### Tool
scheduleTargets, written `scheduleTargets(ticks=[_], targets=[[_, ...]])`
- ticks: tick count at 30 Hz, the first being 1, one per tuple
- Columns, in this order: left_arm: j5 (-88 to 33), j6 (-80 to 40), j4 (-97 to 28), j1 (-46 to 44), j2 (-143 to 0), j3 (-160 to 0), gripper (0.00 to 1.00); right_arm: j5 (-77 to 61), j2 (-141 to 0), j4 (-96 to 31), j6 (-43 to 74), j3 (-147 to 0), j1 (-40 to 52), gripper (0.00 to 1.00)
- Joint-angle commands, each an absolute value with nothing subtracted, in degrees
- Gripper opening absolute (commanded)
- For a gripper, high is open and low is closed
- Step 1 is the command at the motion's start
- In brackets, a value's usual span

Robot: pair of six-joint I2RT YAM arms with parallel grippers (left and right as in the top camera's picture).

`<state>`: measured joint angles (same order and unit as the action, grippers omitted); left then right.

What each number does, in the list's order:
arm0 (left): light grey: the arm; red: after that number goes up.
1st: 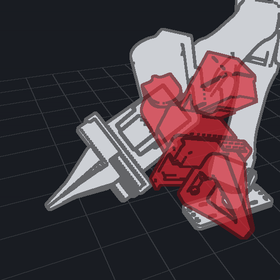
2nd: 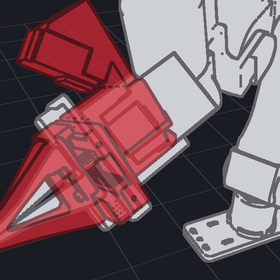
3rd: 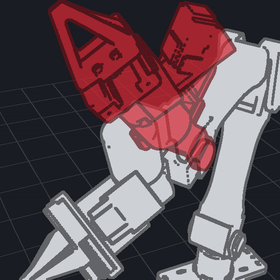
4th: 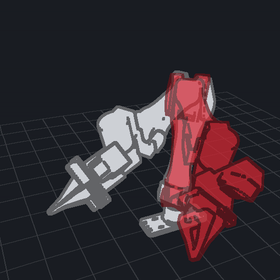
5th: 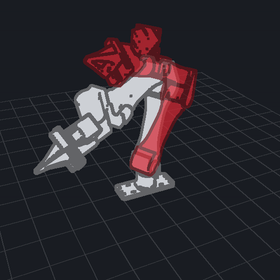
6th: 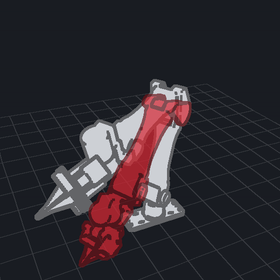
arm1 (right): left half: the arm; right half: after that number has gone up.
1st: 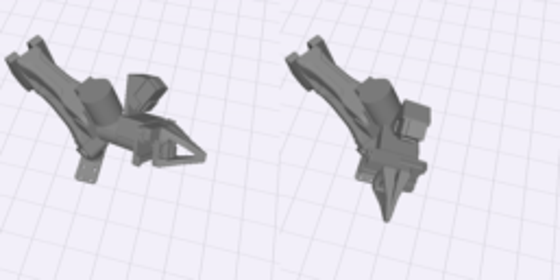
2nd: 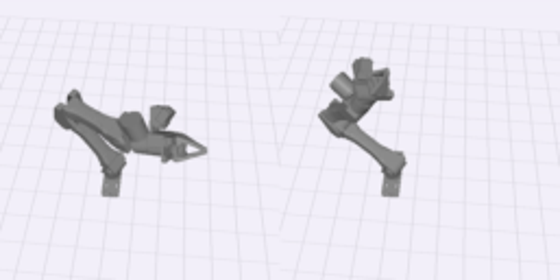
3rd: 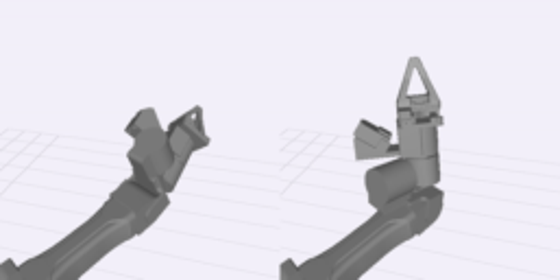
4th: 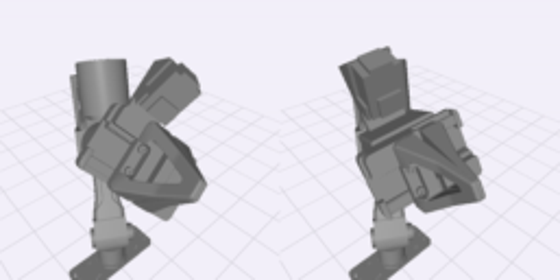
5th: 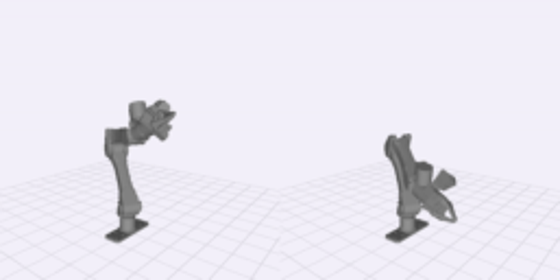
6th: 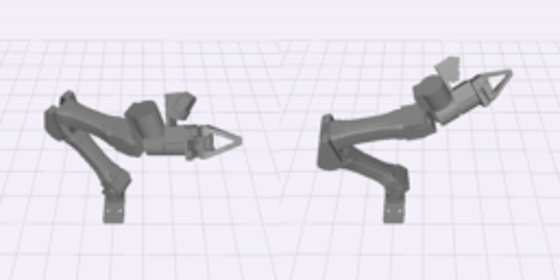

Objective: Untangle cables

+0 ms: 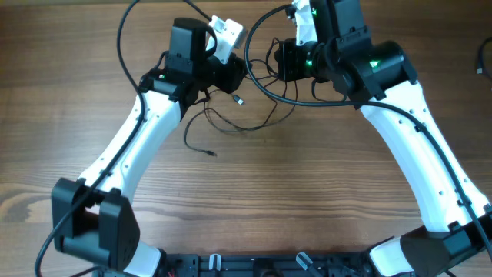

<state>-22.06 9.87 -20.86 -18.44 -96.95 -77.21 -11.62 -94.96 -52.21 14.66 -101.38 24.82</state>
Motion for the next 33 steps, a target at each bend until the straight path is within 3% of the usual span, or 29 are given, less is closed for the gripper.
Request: scheduleTargets(ticks=[1,3,7,10,16,21,33], targets=[[-23.88,10.02,-20.69,-19.2,-102.04,-77.58,0.44,-13.04,-95.37,-51.88,13.28,-101.67,25.23,0.04],[-24.21,10.02,-20.47,-19.92,-103.74,-77.58,0.44,-13.04,-95.37,-51.88,13.06,-101.67,25.23,0.04],[-24.16,10.04,-18.68,-21.47,-104.38,-77.58,0.32,-13.02,-95.37,-51.75,13.06,-101.67,25.23,0.04],[-24.08,9.76,-16.88,-21.87,-104.38,-77.58,0.04,-13.02,-95.37,-51.72,13.04,-101.67,25.23,0.04],[-15.22,7.88,-17.34,-21.58,-104.07,-77.58,0.04,-12.64,-95.37,-51.72,12.95,-101.67,25.21,0.04],[-7.46,7.9,-18.74,-18.98,-101.84,-77.58,0.04,-3.62,-95.37,-53.17,15.66,-101.67,25.1,0.05],[-2.7,8.12,-28.67,-1.61,-94.56,-77.58,0.04,-0.38,-95.37,-54.37,17.15,-101.67,20.14,0.04]])
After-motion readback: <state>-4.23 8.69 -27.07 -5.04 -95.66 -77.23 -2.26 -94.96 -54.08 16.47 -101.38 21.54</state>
